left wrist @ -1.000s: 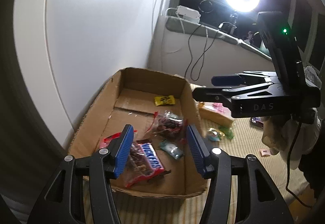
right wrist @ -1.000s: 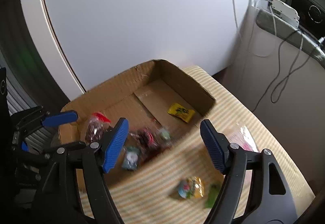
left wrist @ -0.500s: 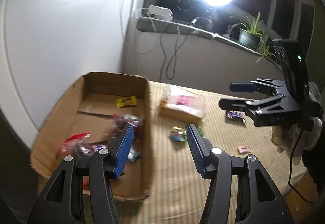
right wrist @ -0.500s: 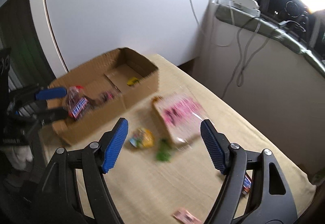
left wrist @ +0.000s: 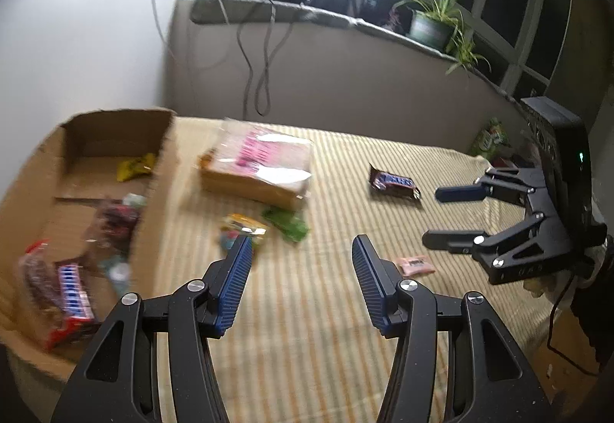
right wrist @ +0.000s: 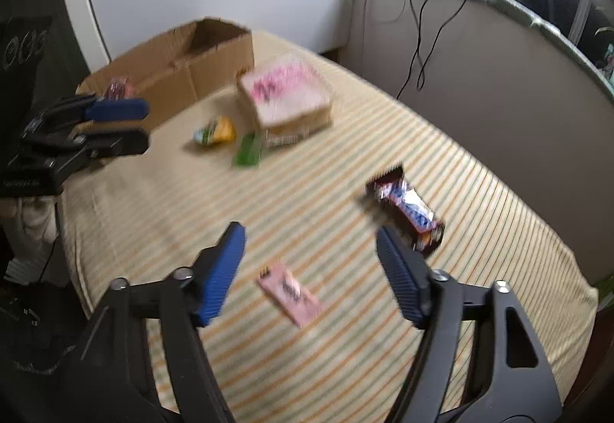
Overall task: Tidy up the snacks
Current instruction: 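Grasp the green packet with left tool while right tool grasps pink candy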
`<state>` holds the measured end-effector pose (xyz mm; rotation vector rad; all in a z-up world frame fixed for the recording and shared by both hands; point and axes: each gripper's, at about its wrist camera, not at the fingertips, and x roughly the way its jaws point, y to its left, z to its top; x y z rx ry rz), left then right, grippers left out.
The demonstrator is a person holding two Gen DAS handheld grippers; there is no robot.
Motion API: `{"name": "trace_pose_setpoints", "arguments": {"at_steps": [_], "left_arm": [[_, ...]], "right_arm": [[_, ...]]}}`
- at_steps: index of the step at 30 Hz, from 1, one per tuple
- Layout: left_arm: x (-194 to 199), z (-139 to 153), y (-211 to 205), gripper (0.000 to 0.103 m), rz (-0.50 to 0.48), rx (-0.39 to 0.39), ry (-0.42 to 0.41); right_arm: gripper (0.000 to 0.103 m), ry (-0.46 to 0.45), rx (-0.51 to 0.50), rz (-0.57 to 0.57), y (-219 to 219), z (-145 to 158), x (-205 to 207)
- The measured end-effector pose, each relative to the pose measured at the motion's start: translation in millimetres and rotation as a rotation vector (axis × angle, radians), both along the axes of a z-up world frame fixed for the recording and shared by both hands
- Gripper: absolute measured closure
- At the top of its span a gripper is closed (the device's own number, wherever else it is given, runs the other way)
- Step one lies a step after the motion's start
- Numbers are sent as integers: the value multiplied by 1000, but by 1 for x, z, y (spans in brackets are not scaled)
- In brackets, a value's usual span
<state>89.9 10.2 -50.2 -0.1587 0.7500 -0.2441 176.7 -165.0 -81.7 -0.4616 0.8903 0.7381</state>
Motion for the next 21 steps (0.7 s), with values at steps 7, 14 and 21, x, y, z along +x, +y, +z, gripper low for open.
{"name": "trace_pose_setpoints", "arguments": {"at_steps": [7,14,21], "left_arm": [[27,-22,-24,59,-46,-12,86],[54,-38,-32,59,-12,41,149],[67,-45,-35,59,30,85,173]], "right_arm": [[52,60,-50,53,-7,-29,-9],[57,81,-66,77,-6,-46,-7],[58,89,-46,90,-8,-49,-4]]}}
